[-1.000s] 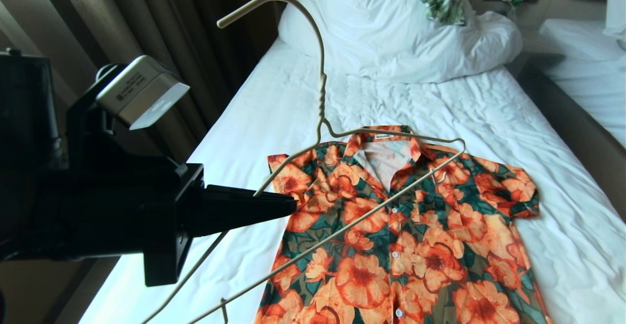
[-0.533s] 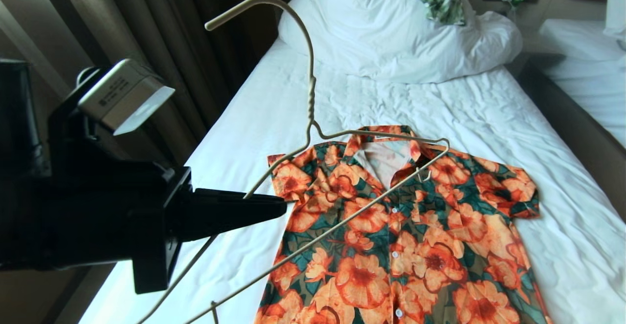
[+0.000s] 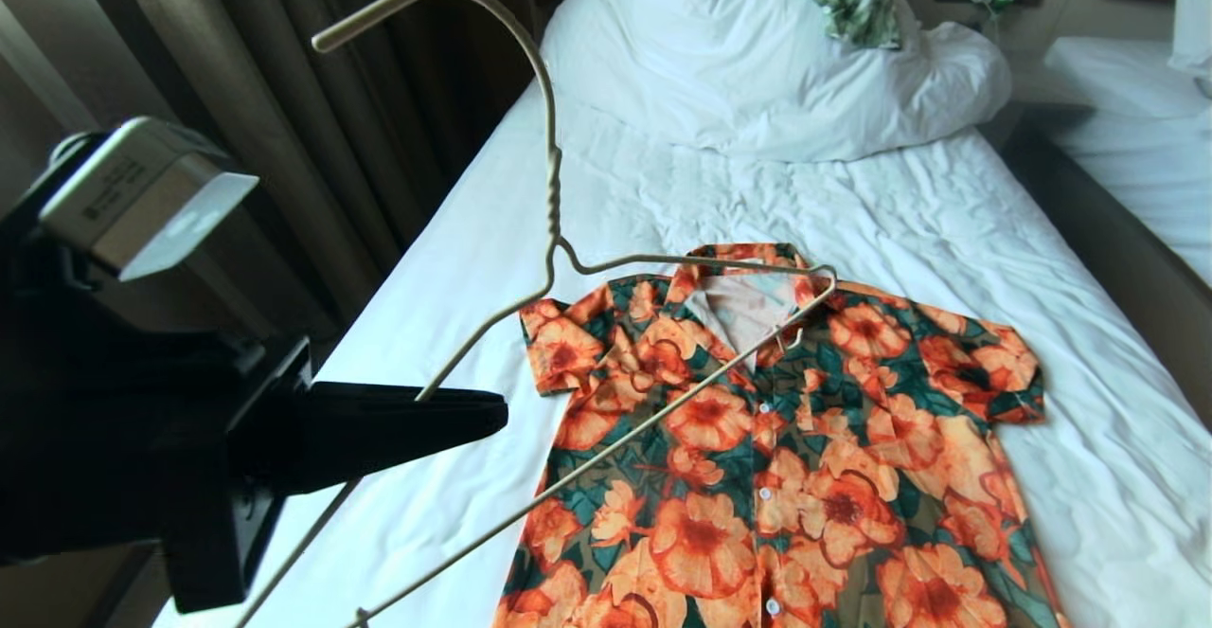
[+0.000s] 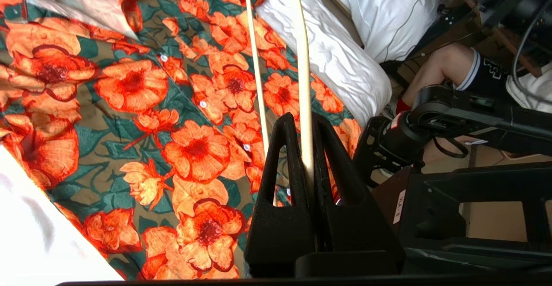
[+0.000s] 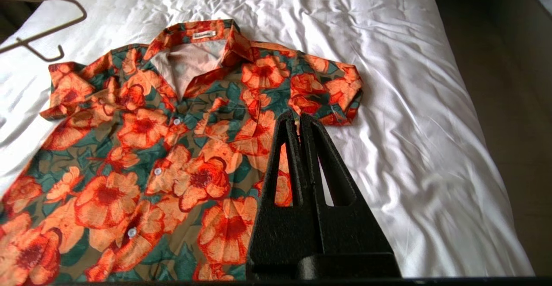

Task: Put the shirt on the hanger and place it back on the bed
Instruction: Lift the shirt and hanger

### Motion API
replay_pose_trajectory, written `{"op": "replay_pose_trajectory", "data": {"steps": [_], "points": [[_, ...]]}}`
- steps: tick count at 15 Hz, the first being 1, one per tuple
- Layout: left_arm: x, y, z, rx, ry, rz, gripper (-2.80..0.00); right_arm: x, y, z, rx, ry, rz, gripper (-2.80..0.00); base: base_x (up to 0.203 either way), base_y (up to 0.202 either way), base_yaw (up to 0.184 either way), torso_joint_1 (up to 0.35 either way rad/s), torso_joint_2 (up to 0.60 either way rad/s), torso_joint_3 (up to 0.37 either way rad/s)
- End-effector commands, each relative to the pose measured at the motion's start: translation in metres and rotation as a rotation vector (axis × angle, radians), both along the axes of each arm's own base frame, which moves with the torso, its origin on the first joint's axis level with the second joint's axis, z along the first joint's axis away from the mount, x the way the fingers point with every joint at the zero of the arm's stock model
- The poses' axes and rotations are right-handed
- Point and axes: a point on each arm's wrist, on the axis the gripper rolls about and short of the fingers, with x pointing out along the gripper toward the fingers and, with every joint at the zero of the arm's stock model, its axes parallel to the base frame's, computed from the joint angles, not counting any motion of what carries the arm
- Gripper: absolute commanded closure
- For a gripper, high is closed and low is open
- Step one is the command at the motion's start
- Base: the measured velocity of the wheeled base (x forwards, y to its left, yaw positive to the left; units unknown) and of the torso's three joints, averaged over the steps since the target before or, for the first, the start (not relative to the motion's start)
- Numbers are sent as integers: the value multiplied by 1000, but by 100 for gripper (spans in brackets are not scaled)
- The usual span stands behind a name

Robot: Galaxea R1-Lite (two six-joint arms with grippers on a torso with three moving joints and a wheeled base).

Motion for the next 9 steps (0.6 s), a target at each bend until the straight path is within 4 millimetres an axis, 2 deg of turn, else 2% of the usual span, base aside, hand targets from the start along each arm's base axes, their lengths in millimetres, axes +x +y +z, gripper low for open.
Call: {"op": "replay_pose_trajectory", "data": {"steps": [1, 9], "points": [[-3, 3, 3, -13, -14, -2, 0, 34, 0, 23, 25, 99, 1, 0, 0, 0, 0, 0, 0, 0], [-3, 2, 4, -13, -16, -7, 0, 101, 1, 73, 140, 231, 2, 0, 0, 0, 0, 0, 0, 0]]}}
